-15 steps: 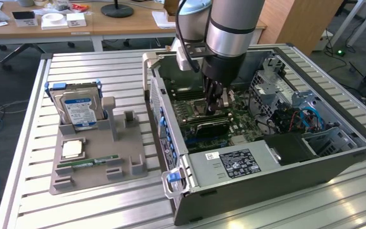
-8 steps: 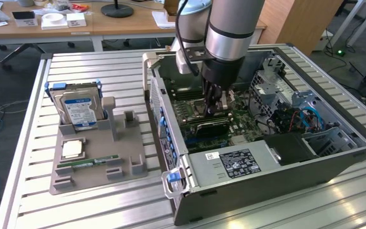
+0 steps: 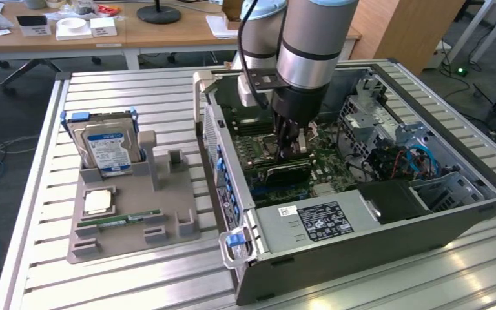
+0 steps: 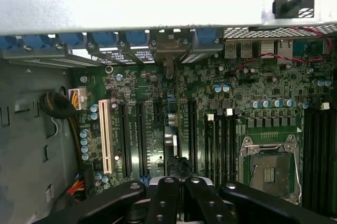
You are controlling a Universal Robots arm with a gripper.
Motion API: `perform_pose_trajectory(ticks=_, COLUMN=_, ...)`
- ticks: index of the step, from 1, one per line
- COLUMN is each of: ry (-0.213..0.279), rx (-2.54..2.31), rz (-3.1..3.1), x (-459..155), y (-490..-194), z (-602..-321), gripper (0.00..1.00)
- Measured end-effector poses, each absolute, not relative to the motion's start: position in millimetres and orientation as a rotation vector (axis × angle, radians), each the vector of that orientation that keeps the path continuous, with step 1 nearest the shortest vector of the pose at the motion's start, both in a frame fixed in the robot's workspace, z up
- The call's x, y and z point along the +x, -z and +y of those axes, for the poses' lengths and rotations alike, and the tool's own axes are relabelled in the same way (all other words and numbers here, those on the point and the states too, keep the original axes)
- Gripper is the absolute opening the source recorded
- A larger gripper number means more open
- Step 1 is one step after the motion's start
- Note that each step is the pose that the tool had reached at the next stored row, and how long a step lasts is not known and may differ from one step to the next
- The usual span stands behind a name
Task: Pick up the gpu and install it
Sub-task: 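Press down on the gpu until it lock into place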
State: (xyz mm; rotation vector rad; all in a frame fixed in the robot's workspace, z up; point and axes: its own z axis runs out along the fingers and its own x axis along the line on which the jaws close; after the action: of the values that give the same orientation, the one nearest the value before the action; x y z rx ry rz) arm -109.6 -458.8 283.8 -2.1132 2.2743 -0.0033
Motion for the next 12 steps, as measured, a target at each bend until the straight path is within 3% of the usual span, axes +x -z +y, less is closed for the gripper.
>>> perform_pose_trajectory(ticks=12, ry=0.003, rx=-2.113, rz=2.274, x=-105.5, y=-279.2, z=-454.1, gripper=0.11)
